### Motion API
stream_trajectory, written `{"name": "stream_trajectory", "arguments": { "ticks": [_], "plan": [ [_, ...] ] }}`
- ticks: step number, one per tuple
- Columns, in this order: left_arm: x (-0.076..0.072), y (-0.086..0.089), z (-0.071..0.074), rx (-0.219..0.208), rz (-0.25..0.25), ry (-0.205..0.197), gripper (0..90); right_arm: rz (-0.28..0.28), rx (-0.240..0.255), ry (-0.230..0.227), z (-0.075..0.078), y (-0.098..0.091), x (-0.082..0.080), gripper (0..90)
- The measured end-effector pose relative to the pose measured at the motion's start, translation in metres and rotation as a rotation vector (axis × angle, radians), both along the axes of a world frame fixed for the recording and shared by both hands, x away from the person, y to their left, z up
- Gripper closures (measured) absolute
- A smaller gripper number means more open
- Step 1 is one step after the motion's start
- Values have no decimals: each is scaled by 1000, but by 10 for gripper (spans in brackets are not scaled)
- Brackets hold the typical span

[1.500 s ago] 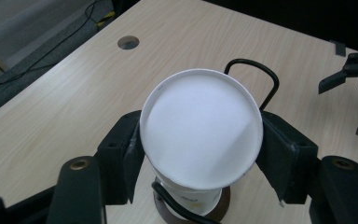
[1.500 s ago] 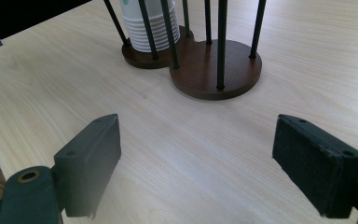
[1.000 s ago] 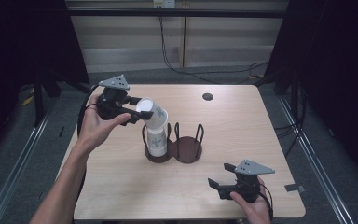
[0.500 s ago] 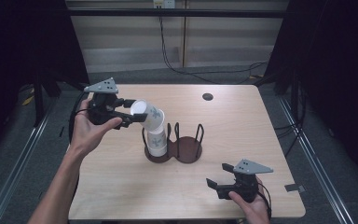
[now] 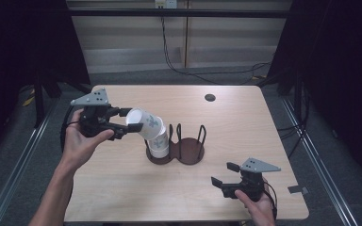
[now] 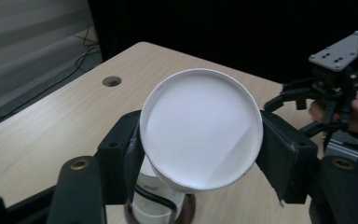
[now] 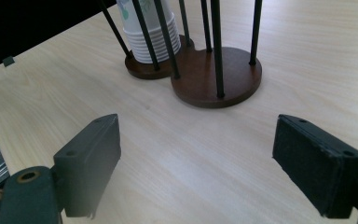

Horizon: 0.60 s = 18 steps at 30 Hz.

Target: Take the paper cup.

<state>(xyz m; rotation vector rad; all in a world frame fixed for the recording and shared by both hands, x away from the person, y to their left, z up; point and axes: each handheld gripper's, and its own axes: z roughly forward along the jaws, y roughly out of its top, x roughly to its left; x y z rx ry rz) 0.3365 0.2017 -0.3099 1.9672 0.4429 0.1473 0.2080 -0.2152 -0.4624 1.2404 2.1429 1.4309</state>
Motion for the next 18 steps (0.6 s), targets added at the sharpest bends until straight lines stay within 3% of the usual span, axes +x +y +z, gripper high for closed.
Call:
{"name": "stream_trajectory", "arguments": {
  "ticks": [4,8,10,16,18],
  "plan": [
    [-8,-1,-11,28,-12,3,366,15,-44,-40,12,6,2,146],
    [-13,1,-23,34,-14,5,366,34,-31,-70,25,12,6,146],
    [-15,2,-27,13,-28,24,366,63,-27,-69,29,18,9,144],
    [-19,2,-39,28,-43,46,366,162,5,-67,30,39,21,133],
    [-19,4,-41,35,-36,46,365,192,-7,-74,31,46,26,134]
  ]
}}
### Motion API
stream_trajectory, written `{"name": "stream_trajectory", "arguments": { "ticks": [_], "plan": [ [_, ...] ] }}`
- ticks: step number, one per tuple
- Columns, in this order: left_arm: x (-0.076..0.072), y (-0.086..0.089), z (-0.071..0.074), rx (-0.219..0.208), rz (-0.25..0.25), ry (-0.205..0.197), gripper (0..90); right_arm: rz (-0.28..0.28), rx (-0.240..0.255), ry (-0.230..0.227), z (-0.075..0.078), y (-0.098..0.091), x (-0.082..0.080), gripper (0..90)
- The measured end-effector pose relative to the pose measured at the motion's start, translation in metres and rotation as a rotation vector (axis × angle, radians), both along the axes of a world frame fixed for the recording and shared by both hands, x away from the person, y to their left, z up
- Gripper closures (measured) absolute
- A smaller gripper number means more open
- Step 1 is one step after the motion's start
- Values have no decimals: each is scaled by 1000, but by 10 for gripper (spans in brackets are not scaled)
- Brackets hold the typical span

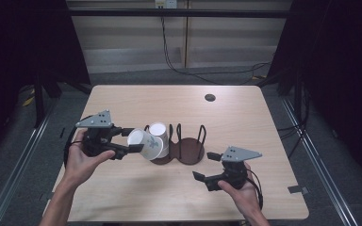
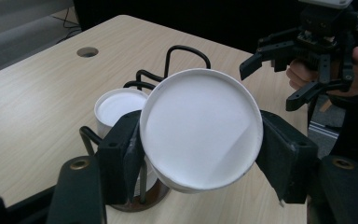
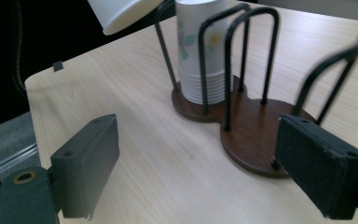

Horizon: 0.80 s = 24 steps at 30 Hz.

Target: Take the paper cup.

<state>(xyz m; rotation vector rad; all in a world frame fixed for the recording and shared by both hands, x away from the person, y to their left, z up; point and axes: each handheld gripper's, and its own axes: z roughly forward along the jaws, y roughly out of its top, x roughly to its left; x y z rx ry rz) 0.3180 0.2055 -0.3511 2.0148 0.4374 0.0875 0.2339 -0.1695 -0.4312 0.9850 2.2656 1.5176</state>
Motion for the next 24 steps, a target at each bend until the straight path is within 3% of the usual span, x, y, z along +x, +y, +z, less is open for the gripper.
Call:
{"name": "stream_trajectory", "arguments": {
  "ticks": [5,9,16,20,24],
  "plan": [
    [-3,-1,-5,14,-17,6,365,32,19,-24,12,12,12,133],
    [-4,-1,-12,4,-26,10,365,71,31,-13,17,24,20,134],
    [-7,-4,-22,33,-47,30,365,133,25,11,9,48,28,134],
    [-10,-5,-24,26,-55,43,366,190,79,4,5,53,24,169],
    [-13,-9,-26,47,-76,45,366,212,89,-2,-1,55,19,142]
  ]
}}
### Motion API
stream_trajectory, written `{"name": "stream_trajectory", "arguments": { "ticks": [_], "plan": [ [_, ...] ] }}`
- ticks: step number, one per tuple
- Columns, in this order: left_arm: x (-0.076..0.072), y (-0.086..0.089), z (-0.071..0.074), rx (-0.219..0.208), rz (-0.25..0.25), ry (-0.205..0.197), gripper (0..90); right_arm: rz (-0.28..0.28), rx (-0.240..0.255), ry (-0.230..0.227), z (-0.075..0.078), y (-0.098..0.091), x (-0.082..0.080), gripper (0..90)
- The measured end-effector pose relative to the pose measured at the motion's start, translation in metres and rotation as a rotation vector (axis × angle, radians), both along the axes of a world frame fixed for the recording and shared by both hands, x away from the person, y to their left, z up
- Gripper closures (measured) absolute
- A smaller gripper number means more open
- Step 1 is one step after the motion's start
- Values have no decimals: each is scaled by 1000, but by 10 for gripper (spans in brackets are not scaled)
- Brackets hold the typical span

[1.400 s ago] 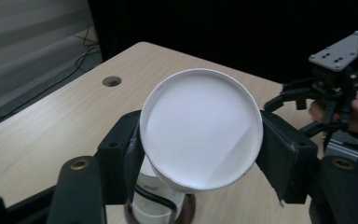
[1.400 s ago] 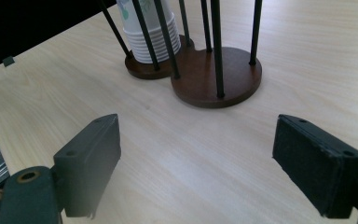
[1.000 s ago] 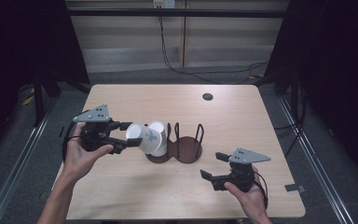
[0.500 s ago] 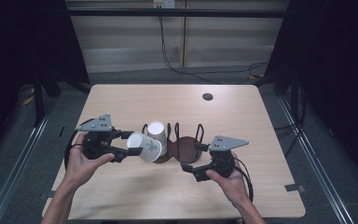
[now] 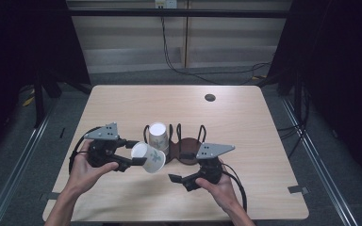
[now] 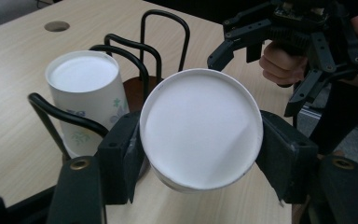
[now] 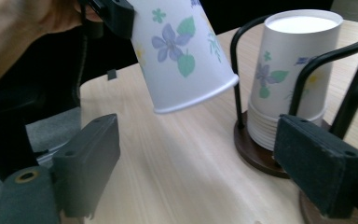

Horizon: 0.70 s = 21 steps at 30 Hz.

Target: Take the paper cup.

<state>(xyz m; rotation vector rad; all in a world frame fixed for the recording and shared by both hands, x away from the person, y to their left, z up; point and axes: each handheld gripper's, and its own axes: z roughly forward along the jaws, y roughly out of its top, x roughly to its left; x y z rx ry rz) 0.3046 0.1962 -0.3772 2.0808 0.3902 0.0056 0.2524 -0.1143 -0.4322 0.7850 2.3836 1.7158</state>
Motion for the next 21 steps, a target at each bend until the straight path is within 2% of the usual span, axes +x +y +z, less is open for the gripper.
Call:
{"name": "stream_trajectory", "arguments": {
  "ticks": [4,11,14,16,18,21],
  "plan": [
    [-2,-7,-4,-18,-17,18,367,18,-2,-13,-1,4,-2,161],
    [-5,-19,-7,-6,-56,28,367,47,-4,-17,-5,8,-3,194],
    [-7,-25,-9,-2,-72,43,367,51,-5,-20,-6,8,-3,198],
    [-9,-30,-9,-17,-102,72,368,56,-6,-15,-7,8,-3,199],
    [-11,-35,-7,-1,-112,70,367,80,-8,-8,-8,9,-3,195],
    [-14,-41,-5,-15,-134,83,367,93,-11,-17,-9,10,-4,199]
  ]
}}
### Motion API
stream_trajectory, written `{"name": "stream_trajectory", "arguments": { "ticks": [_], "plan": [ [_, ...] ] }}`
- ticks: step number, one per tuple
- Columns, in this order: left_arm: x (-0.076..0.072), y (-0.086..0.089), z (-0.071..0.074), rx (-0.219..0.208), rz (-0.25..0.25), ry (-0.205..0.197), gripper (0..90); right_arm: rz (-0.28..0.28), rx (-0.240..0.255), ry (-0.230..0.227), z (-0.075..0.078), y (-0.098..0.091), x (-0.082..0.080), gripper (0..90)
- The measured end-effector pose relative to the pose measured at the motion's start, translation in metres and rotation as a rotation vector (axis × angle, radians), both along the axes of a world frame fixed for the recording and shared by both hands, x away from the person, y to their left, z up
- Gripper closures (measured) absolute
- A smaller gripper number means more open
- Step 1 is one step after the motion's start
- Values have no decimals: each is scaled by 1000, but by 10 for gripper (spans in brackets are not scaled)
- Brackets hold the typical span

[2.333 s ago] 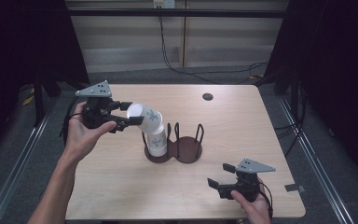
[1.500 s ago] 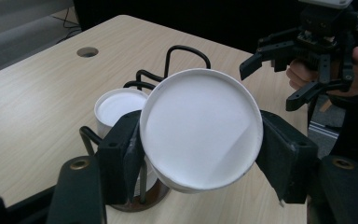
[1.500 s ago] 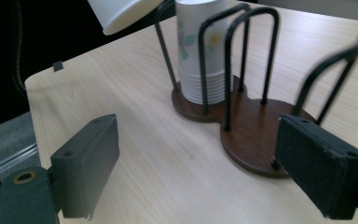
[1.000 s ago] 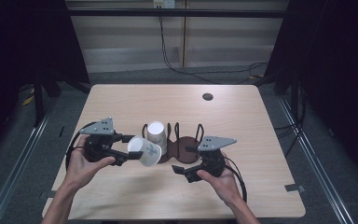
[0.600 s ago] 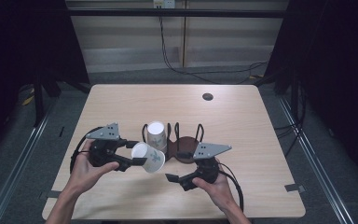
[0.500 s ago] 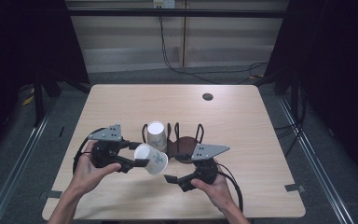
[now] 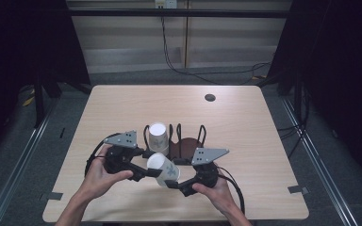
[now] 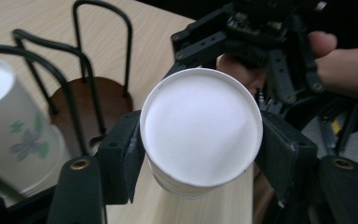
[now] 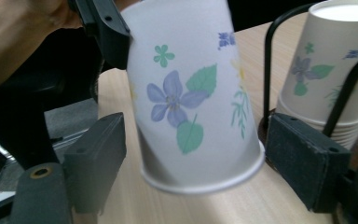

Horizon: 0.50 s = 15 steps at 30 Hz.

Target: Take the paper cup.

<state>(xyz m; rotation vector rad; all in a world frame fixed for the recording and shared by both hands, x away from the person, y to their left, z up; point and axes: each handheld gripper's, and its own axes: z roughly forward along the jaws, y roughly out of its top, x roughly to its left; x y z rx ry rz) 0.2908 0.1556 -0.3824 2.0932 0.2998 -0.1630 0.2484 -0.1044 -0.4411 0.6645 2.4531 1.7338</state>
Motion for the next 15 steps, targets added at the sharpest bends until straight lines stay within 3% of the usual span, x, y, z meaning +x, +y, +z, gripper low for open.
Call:
{"name": "stream_trajectory", "arguments": {
  "ticks": [15],
  "plan": [
    [-4,-9,1,-25,-36,21,367,33,10,-37,-1,7,-4,210]
  ]
}}
